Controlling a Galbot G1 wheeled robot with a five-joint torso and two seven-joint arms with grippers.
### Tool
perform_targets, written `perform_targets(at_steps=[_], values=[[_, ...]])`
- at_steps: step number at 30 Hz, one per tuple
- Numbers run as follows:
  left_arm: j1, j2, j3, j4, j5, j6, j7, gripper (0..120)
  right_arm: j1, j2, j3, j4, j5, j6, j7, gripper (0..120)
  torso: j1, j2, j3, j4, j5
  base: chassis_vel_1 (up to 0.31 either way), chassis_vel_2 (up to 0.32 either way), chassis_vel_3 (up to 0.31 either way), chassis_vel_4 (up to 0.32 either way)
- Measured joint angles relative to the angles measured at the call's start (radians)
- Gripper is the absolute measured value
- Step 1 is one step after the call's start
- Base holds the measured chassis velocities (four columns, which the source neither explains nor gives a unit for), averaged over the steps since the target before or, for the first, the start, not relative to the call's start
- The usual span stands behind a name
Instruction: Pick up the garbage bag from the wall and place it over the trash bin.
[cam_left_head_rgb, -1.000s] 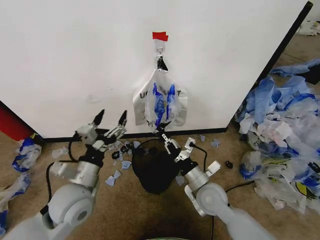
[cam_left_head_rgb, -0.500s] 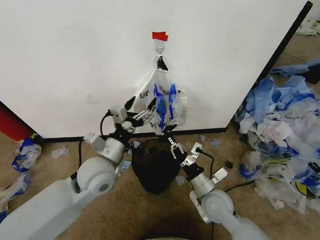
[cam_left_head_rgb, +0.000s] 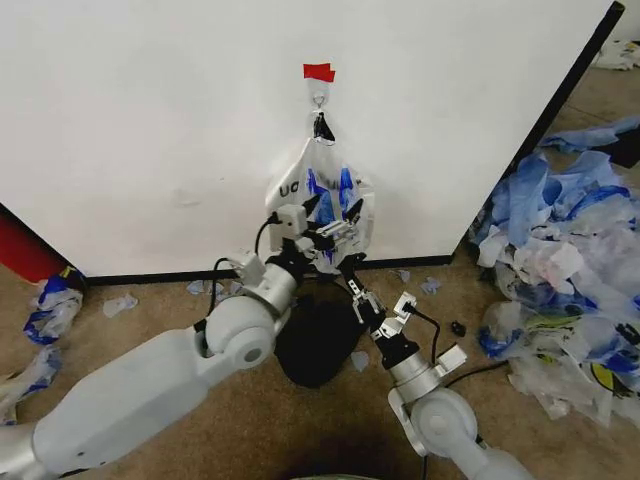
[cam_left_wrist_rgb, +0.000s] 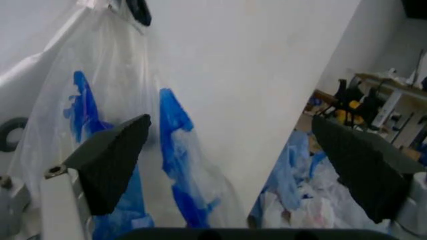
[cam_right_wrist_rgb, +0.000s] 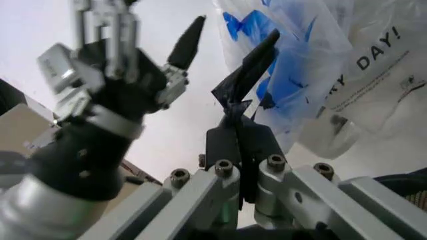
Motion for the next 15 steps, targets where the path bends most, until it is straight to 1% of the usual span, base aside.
perform_targets(at_steps=[3,6,10,15], values=[[-0.024,-0.012,0.016,0.048,0.01,-0.002,0.004,96,-0.004,-0.003,0.005,0.0,0.0,0.001,-0.001,0,0.0,0.0,0.0,-0.0001,0.0,0.0,0.0,0.0,0.0],[-0.036,-0.021,0.026,0.075,0.013,-0.004,0.007,96,-0.007,-0.006,0.009,0.002,0.0,0.001,-0.001,0,0.0,0.0,0.0,0.0,-0.0003,0.0,0.0,0.0,0.0],[-0.062,-0.051,0.043,0.133,0.02,-0.006,0.011,96,-0.018,-0.013,0.018,0.009,0.001,0.003,-0.002,0,0.0,0.0,0.0,-0.0002,-0.0002,0.0,0.0,0.0,0.0],[-0.08,-0.06,0.065,0.18,0.034,-0.007,0.013,96,-0.031,-0.015,0.025,0.015,0.001,0.004,-0.004,0,0.0,0.0,0.0,0.0,-0.0001,0.0,0.0,0.0,0.0]])
